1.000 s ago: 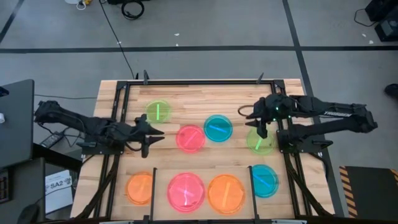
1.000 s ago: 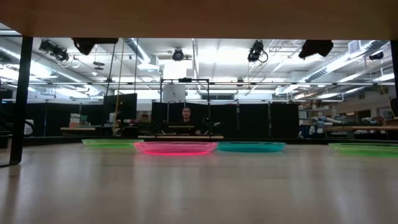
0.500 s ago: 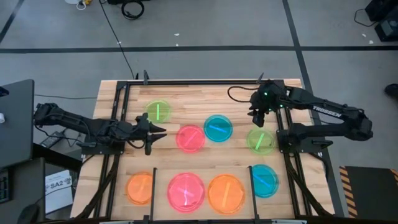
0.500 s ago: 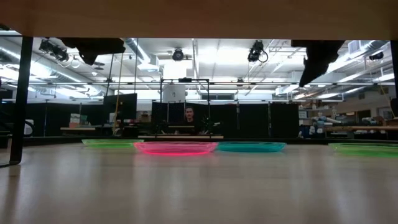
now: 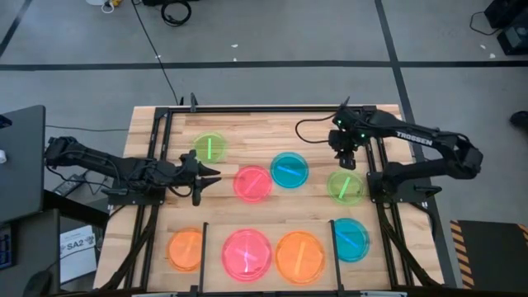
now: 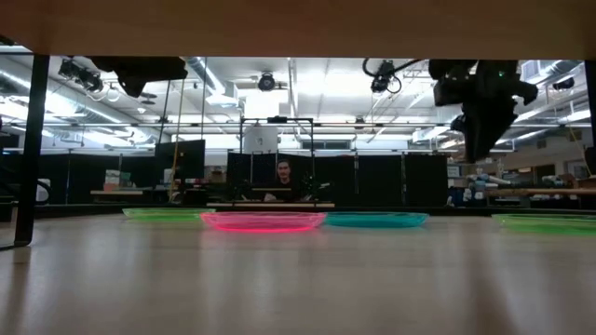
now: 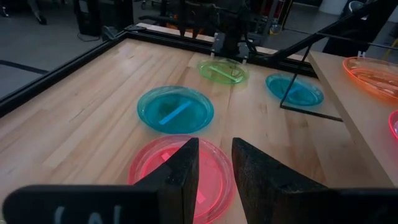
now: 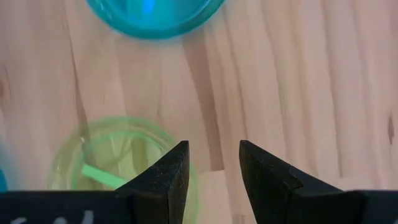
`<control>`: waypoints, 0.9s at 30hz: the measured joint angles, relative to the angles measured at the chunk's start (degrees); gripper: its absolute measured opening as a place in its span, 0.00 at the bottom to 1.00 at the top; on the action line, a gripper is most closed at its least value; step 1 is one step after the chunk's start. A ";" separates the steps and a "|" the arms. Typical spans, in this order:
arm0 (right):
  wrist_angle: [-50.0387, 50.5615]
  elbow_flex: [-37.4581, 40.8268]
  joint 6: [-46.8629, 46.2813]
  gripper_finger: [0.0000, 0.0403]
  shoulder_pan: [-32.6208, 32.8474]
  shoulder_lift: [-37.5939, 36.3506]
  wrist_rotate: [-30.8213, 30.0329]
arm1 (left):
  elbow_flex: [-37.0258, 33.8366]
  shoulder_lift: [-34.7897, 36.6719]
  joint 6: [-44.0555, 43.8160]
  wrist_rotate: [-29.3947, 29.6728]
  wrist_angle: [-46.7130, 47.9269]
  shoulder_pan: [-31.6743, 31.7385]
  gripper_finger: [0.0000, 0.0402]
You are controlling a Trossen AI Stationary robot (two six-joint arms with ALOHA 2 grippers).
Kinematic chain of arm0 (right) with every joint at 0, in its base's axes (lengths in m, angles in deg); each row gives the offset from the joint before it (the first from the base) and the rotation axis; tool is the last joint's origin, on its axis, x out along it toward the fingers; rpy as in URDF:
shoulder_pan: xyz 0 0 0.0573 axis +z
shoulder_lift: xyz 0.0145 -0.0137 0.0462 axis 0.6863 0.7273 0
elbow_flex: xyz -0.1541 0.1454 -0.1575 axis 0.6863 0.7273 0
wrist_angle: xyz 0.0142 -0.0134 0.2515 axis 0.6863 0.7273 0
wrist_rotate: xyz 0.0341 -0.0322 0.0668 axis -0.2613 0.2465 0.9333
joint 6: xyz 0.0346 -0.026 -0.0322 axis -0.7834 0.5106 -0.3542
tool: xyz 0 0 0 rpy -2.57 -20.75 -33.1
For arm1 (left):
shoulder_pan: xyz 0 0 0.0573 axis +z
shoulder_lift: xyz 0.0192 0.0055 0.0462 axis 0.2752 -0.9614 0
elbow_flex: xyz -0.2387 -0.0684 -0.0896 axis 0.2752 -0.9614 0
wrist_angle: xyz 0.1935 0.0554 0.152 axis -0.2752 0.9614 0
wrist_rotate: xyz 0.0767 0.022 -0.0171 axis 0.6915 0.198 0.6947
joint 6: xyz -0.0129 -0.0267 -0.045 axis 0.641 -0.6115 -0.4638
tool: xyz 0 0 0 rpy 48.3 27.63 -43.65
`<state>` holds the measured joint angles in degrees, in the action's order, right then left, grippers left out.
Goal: Place and stack plates onto a shelf
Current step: Stack the right green plate on top of the orange plate
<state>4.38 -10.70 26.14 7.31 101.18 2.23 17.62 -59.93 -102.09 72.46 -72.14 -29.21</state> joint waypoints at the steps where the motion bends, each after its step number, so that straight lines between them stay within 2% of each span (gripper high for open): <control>1: 0.21 0.00 1.58 0.37 -0.24 0.66 0.24 | 0.00 0.00 -0.03 0.00 0.01 0.00 0.26; 9: 0.38 0.00 9.29 0.37 -0.61 6.12 6.08 | 0.00 -0.01 -0.39 0.00 0.04 0.00 0.26; 27: 0.36 0.00 12.89 0.37 -0.59 17.76 5.92 | 0.00 -0.03 -1.92 -0.02 0.04 0.00 0.26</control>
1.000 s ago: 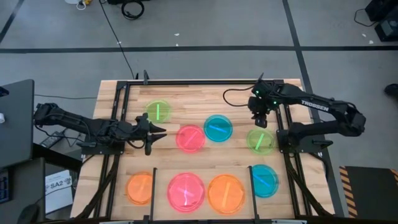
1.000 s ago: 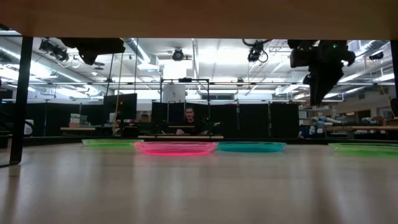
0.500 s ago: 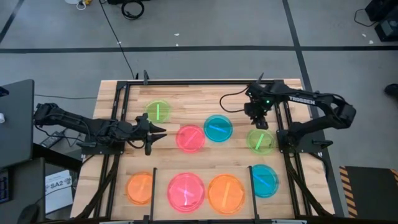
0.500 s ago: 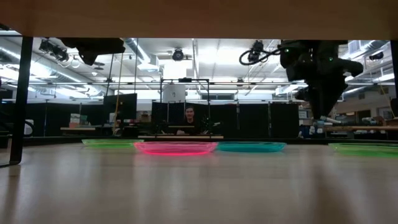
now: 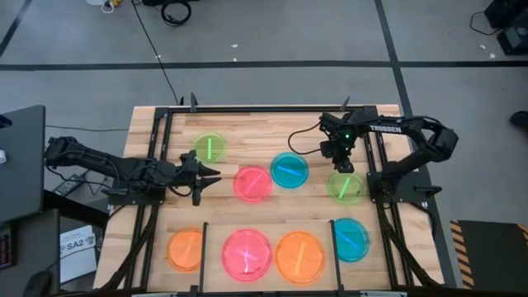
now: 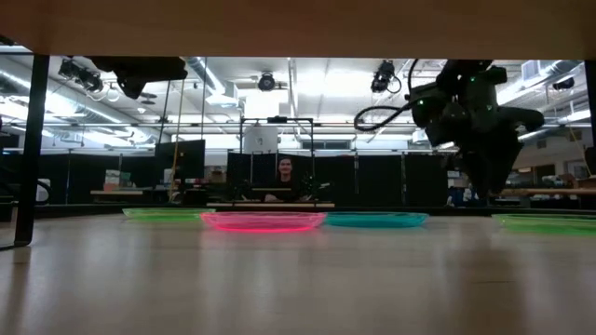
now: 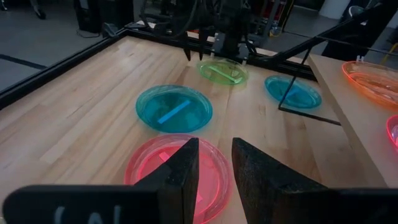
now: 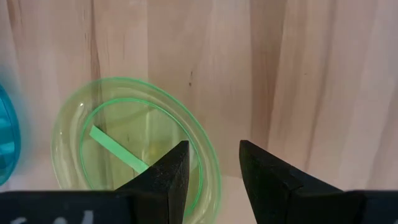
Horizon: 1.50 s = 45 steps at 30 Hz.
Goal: Place and stack plates onto a shelf
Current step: Stack the right green plate on top of the orange plate
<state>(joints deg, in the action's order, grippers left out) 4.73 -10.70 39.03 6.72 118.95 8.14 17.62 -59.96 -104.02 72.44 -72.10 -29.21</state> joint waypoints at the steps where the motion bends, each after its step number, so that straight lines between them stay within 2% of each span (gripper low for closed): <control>1: -0.03 0.00 0.00 0.37 0.02 0.63 0.00 | 0.00 0.00 -0.02 0.00 0.00 0.00 0.26; 13: -0.09 0.00 0.19 0.37 0.11 7.47 -0.02 | 0.02 0.00 -0.04 0.00 0.00 -0.02 0.26; 27: -0.15 -0.25 2.62 0.37 0.44 11.84 -0.04 | 0.02 0.00 -0.07 0.00 -0.15 -0.02 0.26; 38: -0.29 -0.09 -0.49 0.37 0.44 11.56 0.26 | 0.02 0.00 -0.07 0.00 -0.20 -0.02 0.26; 45: -0.29 -0.09 -0.29 0.35 0.50 11.56 -2.08 | 0.02 0.00 -0.07 0.00 -0.21 -0.02 0.26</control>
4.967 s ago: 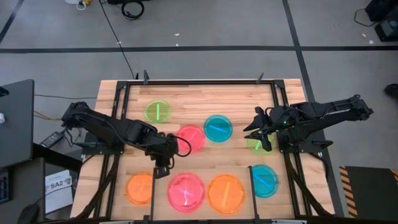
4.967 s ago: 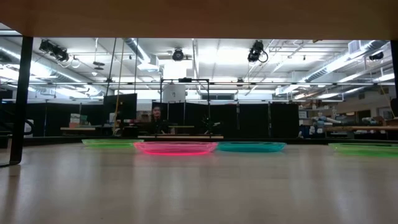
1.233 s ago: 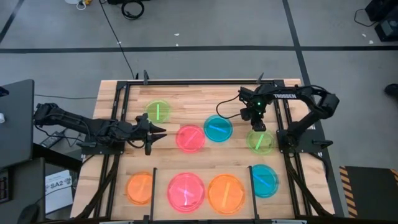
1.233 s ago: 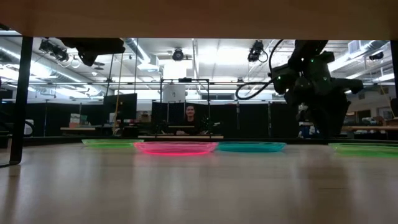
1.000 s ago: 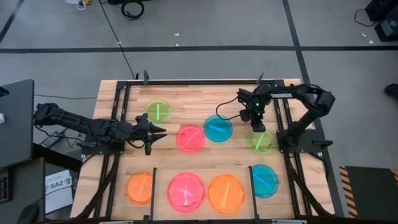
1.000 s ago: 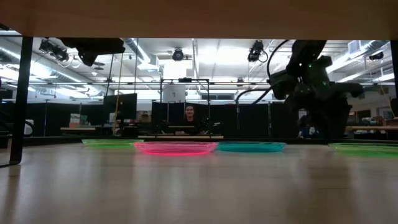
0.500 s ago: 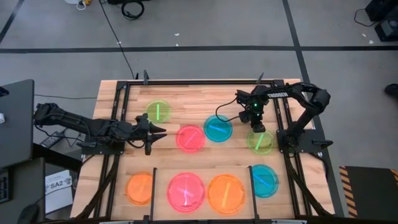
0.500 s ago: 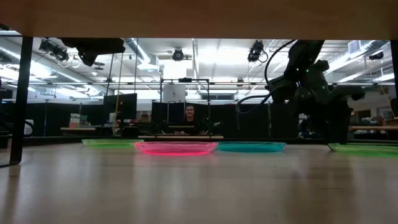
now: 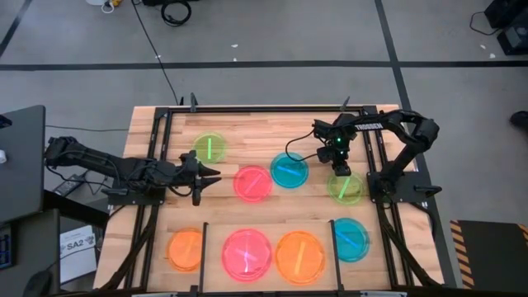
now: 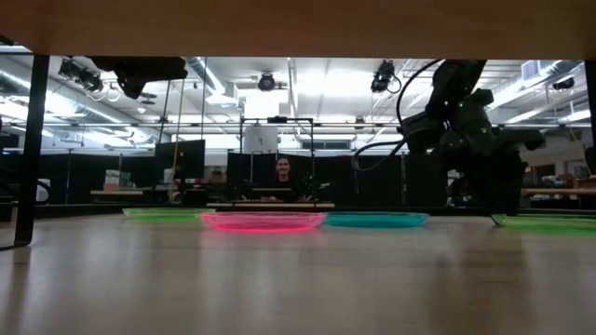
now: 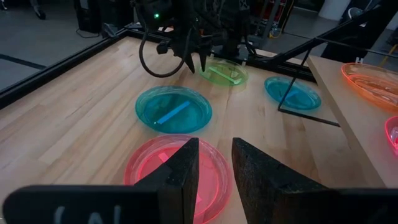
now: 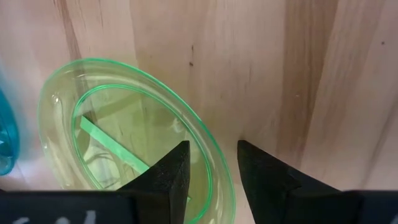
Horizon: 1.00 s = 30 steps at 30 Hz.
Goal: Place and stack plates onto a shelf
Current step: Stack the right green plate on top of the orange plate
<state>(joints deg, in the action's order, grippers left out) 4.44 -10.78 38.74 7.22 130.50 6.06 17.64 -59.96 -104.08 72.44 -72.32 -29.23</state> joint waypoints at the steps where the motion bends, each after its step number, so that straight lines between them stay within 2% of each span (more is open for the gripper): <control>1: -0.02 0.02 0.02 0.34 0.00 0.00 0.00 | 0.00 0.00 0.00 0.01 0.00 0.00 0.26; 20: 0.46 0.26 0.02 0.04 0.04 0.16 -0.79 | 0.00 0.00 0.02 0.00 0.00 0.00 0.26; 30: 0.92 0.22 0.02 0.02 0.04 0.13 -0.96 | 0.00 0.00 0.02 0.00 0.01 0.00 0.26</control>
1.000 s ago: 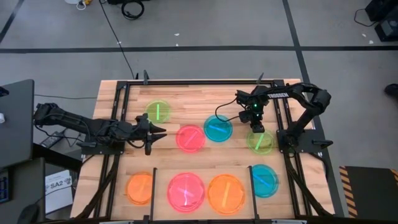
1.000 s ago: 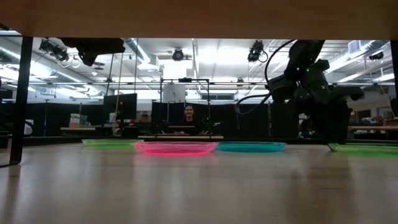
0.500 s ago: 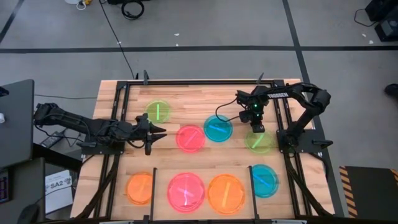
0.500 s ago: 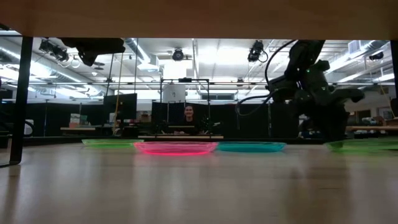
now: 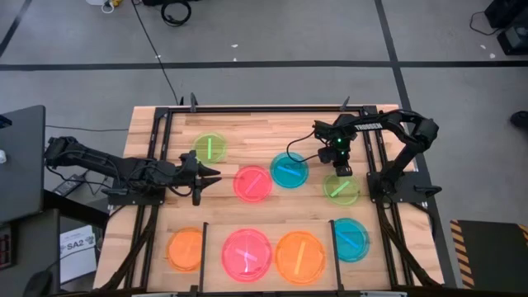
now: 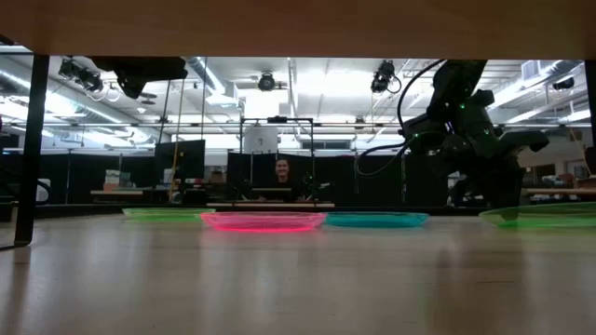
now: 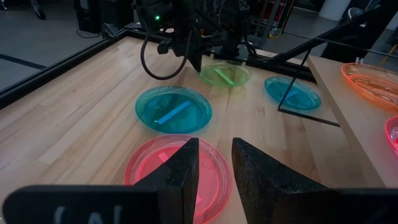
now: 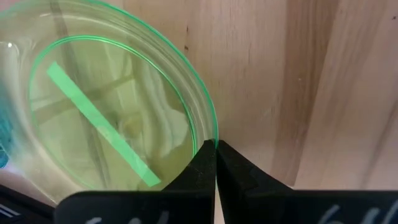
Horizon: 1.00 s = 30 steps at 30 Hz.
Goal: Place and stack plates onto a shelf
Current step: Stack the right green plate on top of the orange plate
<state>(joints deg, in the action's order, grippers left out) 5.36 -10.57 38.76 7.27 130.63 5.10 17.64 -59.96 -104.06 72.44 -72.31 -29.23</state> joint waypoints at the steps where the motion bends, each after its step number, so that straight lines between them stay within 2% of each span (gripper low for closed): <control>1: 0.19 0.00 0.00 0.02 0.00 0.00 0.00 | 0.00 0.00 -0.01 0.01 -0.01 0.00 0.26; 13: 2.59 -0.91 -0.20 0.02 -0.11 0.00 -0.07 | 0.00 0.00 0.00 0.02 -0.01 0.00 0.26; 30: 11.09 -13.34 1.31 0.02 -1.75 -0.02 -0.31 | 0.00 0.00 0.00 0.02 0.00 0.02 0.26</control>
<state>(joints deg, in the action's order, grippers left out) 16.45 -23.91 40.07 5.51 130.61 4.80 17.64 -59.96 -104.06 72.46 -72.30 -29.22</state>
